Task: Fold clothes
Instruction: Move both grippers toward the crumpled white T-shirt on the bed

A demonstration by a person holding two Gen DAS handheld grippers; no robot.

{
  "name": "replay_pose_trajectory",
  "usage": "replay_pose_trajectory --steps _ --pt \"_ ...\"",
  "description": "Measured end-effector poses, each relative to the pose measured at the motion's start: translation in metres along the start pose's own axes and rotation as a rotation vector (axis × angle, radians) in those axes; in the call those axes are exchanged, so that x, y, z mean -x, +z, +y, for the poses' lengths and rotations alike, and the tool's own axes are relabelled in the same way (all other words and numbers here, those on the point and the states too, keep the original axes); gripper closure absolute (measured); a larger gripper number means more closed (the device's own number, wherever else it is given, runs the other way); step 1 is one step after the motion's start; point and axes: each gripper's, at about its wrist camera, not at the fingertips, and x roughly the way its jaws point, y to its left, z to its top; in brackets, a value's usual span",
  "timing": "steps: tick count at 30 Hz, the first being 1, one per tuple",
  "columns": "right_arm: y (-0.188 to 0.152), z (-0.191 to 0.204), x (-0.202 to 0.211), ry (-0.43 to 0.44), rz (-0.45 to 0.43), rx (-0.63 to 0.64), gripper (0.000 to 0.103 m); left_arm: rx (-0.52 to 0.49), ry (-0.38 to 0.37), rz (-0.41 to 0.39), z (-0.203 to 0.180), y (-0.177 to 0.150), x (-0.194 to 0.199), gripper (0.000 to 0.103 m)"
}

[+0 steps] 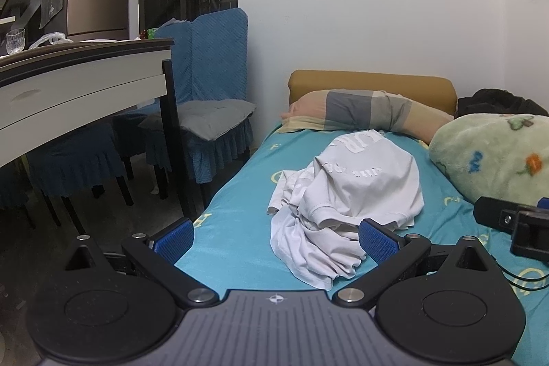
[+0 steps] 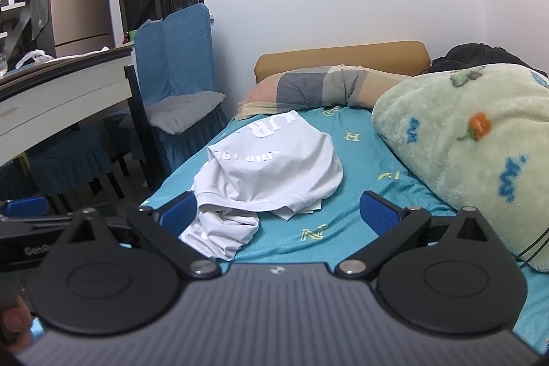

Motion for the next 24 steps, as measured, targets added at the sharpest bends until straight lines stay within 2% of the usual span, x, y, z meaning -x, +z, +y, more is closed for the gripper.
replay_pose_trajectory --steps 7,10,14,24 --pt "0.005 -0.006 0.003 0.018 -0.005 -0.036 0.000 -0.010 -0.014 -0.020 -0.005 -0.002 0.003 0.000" --pt "0.008 -0.009 0.006 0.034 -0.004 -0.058 0.000 -0.023 0.000 -0.024 -0.009 -0.004 0.005 0.000" --pt "0.012 -0.012 0.010 0.054 -0.004 -0.088 0.000 0.010 0.020 -0.008 -0.010 0.001 0.007 0.000" --pt "0.022 -0.034 0.020 0.159 -0.030 -0.169 0.000 -0.018 0.050 -0.078 -0.035 0.016 0.022 0.000"
